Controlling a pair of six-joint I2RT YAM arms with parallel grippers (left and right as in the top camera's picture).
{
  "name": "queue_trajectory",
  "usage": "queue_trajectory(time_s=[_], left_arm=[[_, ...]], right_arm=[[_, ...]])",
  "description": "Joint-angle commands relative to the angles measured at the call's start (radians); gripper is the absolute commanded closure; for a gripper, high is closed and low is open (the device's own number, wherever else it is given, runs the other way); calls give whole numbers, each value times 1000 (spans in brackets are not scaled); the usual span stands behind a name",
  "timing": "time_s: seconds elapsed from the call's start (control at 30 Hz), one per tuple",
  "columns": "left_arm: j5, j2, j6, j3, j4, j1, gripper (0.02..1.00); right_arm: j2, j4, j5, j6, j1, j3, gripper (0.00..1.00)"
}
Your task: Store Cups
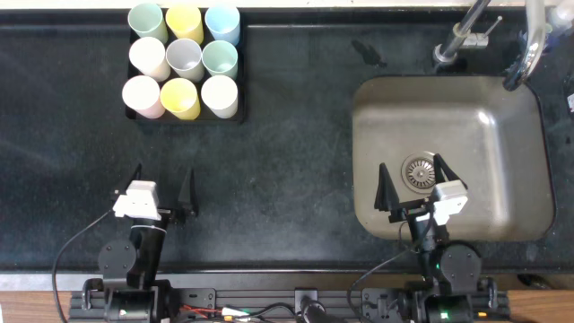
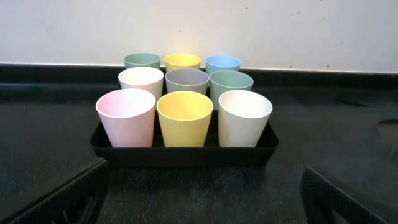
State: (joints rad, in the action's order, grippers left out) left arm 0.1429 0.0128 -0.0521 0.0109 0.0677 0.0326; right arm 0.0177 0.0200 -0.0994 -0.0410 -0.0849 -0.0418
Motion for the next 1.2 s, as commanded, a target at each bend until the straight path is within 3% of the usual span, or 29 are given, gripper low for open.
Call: queue_trajectory(time_s=[0.03, 0.2, 1.2], left_arm=[[10, -11, -1, -3, 2, 1, 18], [10, -11, -1, -3, 2, 1, 18], [10, -11, -1, -3, 2, 1, 18]], right_arm=[[-14, -14, -6, -3, 5, 37, 5], [-14, 10, 47, -4, 5, 37, 5], [-14, 54, 48, -4, 5, 37, 3]])
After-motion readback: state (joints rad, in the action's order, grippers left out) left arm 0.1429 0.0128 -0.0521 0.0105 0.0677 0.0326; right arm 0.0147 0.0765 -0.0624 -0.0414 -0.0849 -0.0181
